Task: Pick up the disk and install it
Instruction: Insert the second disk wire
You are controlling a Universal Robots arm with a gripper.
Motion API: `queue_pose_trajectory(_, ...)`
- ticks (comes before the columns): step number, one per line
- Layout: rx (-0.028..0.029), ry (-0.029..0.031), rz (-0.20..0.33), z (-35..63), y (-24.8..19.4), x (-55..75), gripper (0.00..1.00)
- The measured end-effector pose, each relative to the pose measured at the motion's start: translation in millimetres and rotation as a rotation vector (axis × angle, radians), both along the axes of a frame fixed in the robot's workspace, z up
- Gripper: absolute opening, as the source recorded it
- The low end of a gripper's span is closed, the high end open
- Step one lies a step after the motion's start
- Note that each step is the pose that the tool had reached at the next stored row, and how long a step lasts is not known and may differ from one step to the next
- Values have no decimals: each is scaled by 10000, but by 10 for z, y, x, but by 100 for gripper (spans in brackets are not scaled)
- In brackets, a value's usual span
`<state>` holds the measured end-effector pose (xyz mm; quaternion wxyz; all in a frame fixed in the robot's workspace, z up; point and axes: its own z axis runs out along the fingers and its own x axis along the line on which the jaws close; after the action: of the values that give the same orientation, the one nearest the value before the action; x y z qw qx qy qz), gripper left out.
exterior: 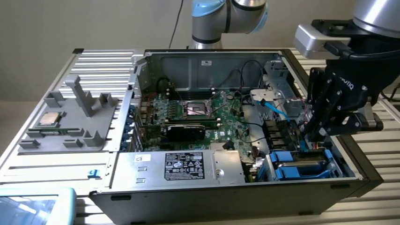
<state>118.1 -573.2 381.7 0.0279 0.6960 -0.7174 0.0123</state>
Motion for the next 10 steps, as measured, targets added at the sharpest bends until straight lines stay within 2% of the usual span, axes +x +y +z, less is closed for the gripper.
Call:
queue_pose_trajectory(3, -1, 0, 0, 60, 2, 41, 24)
queue_pose_trajectory(10, -2, 15, 1, 61, 3, 44, 24)
